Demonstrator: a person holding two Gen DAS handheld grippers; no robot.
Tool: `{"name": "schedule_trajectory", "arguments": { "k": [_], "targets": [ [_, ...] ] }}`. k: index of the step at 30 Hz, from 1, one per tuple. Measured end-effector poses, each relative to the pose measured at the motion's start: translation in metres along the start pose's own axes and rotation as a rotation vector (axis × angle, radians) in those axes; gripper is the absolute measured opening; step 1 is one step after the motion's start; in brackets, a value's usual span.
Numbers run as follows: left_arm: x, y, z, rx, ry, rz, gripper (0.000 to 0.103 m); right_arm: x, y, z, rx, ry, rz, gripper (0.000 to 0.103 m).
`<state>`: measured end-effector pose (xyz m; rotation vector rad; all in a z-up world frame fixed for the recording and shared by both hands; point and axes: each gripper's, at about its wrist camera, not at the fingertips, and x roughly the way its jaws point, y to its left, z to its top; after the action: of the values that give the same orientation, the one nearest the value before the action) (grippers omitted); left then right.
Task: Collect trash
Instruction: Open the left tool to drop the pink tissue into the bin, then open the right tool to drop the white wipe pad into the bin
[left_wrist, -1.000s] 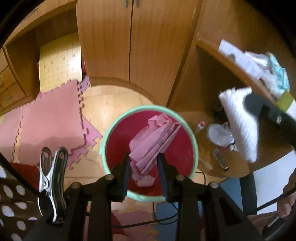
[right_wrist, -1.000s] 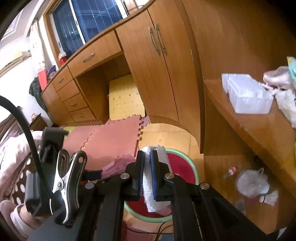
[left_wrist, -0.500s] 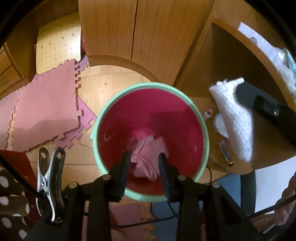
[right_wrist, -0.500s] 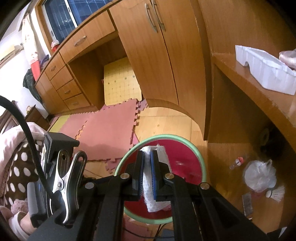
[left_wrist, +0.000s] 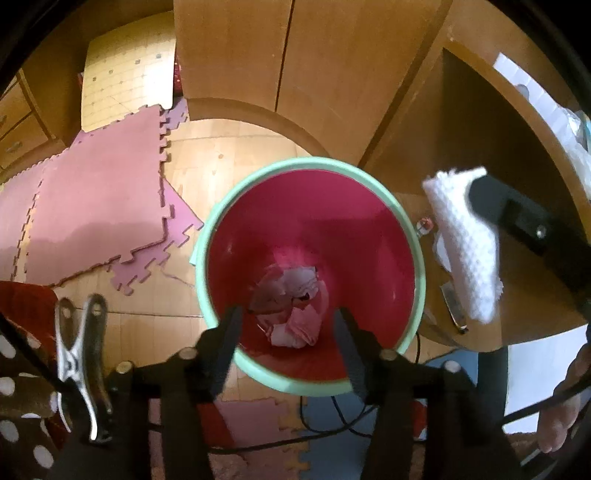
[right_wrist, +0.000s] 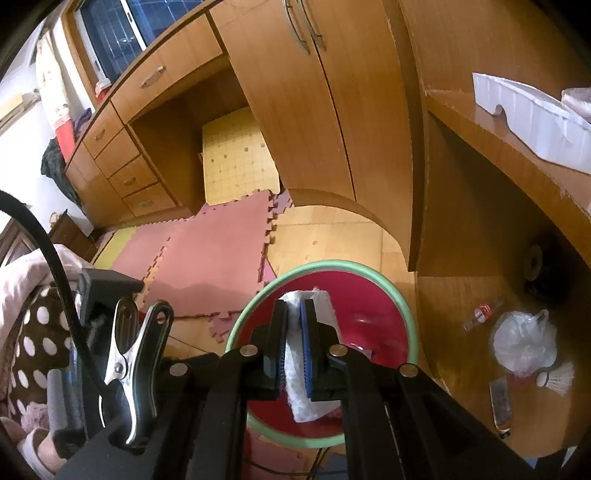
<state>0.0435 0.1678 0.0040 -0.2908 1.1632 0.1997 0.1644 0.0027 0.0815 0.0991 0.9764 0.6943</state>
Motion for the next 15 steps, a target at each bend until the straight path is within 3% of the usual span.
{"name": "schedule_trajectory", "arguments": {
  "k": [7, 12, 15],
  "targets": [
    [-0.0008, 0.0006, 0.0006, -0.006, -0.005, 0.012, 0.064, 0.0048, -0.0063, 0.0002, 0.052, 0.003, -0.002, 0.012],
    [-0.0024, 0.0018, 0.0013, -0.018, -0.002, 0.001, 0.064, 0.0042, -0.0035, -0.0003, 0.047, -0.007, -0.008, 0.027],
    [-0.0029, 0.0019, 0.001, -0.016, -0.008, 0.004, 0.064, 0.0053, -0.0014, -0.001, 0.047, -0.001, -0.007, 0.03]
  ]
}}
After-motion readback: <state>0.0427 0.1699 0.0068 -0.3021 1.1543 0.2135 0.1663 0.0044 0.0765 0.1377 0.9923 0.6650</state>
